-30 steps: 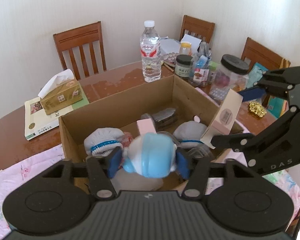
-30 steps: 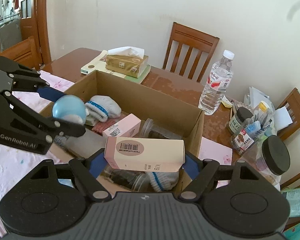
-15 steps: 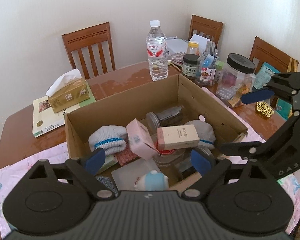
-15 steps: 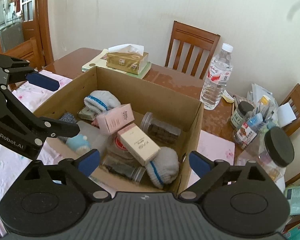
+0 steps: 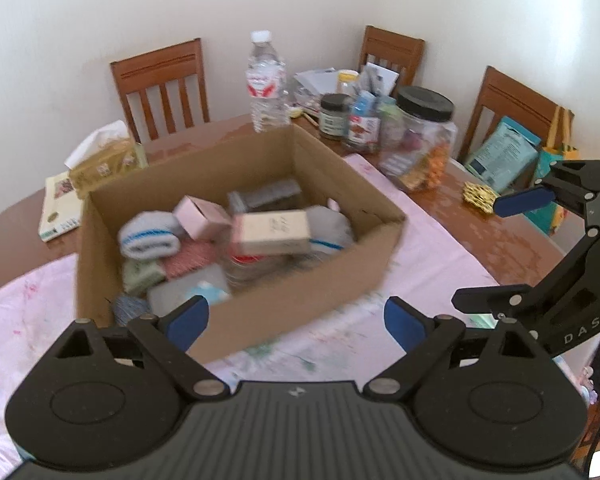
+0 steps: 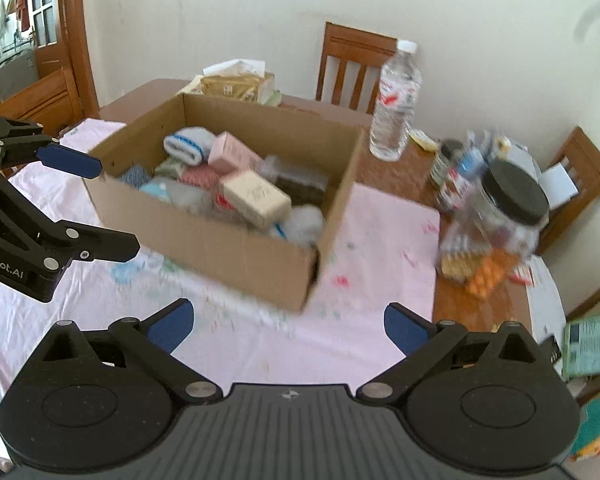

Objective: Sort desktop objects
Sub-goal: 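Move left tool toward green C&S tissue pack on the tablecloth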

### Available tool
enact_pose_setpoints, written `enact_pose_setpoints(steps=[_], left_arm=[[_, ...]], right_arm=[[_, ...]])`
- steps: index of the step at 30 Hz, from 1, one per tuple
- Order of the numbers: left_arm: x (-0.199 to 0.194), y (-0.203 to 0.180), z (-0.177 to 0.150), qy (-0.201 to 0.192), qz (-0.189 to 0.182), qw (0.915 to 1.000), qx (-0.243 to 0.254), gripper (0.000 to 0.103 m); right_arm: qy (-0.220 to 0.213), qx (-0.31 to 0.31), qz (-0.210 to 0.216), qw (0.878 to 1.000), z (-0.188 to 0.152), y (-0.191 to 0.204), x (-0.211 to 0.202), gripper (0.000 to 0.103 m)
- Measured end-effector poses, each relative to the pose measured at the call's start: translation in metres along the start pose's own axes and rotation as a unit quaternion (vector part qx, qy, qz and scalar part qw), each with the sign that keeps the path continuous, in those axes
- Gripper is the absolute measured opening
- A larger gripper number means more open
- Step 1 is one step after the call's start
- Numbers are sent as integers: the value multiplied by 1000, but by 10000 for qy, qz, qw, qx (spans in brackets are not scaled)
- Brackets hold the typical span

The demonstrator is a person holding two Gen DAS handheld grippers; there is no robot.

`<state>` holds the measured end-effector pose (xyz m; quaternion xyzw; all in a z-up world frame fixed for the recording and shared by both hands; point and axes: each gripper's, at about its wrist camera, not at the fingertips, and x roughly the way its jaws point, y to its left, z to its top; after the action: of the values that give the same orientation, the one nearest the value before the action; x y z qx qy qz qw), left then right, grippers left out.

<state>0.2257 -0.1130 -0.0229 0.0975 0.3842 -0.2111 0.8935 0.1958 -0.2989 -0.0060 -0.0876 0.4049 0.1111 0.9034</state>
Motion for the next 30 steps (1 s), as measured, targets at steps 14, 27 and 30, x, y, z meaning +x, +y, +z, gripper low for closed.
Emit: enact_pose_setpoints(steps=[14, 27, 30], left_arm=[[16, -65, -24, 294, -184, 9994, 43, 95], [54, -119, -34, 714, -874, 9898, 874, 95], [66, -131, -36, 801, -1033, 9855, 1083, 95]], right_arm=[[167, 329, -28, 9993, -76, -21, -31, 103], [344, 817, 43, 9961, -122, -39, -34, 103], [441, 905, 36, 9949, -134, -41, -33, 103]])
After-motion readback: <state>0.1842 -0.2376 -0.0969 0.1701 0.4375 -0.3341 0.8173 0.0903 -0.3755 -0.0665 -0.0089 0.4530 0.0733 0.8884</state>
